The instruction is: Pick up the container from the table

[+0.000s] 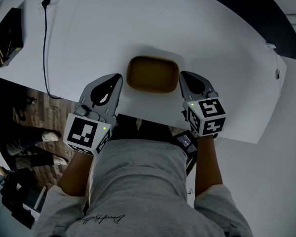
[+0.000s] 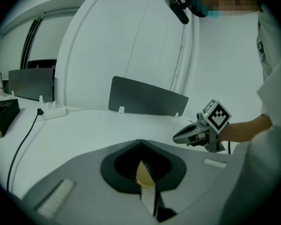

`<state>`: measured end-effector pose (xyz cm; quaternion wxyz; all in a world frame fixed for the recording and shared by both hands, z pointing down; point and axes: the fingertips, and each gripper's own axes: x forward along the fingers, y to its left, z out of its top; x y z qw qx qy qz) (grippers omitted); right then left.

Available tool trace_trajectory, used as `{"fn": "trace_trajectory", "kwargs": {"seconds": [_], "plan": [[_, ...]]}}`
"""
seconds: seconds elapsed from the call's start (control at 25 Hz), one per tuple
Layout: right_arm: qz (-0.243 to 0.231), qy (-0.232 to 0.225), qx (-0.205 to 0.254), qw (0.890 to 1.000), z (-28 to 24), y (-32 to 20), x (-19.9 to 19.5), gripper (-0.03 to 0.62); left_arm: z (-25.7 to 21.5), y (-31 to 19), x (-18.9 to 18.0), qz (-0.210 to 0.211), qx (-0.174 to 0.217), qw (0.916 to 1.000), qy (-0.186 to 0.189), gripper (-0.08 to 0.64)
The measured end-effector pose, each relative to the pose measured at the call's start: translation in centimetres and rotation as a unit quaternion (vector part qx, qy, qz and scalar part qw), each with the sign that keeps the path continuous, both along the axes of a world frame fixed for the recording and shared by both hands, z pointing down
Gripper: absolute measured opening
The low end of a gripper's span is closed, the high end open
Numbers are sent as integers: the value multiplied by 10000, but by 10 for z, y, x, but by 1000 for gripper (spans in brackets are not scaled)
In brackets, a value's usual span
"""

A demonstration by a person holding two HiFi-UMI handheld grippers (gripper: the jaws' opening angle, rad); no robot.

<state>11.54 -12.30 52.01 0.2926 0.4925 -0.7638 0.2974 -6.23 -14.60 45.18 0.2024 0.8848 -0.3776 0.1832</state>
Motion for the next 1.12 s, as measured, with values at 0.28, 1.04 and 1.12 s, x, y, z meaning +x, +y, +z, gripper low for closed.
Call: {"fn": "trace_trajectory", "kwargs": {"seconds": [0.28, 1.04, 1.12], "plan": [[-2, 52, -98, 9999, 11, -4, 1, 46, 6, -2, -2, -22, -74, 10000, -25, -3], [-179, 70, -348, 9992, 40, -16, 1, 91, 22, -5, -3, -138, -274, 9995, -63, -3], [-201, 68, -365, 9991, 42, -18, 0, 92, 24, -5, -4, -149, -286, 9995, -78, -3]]}}
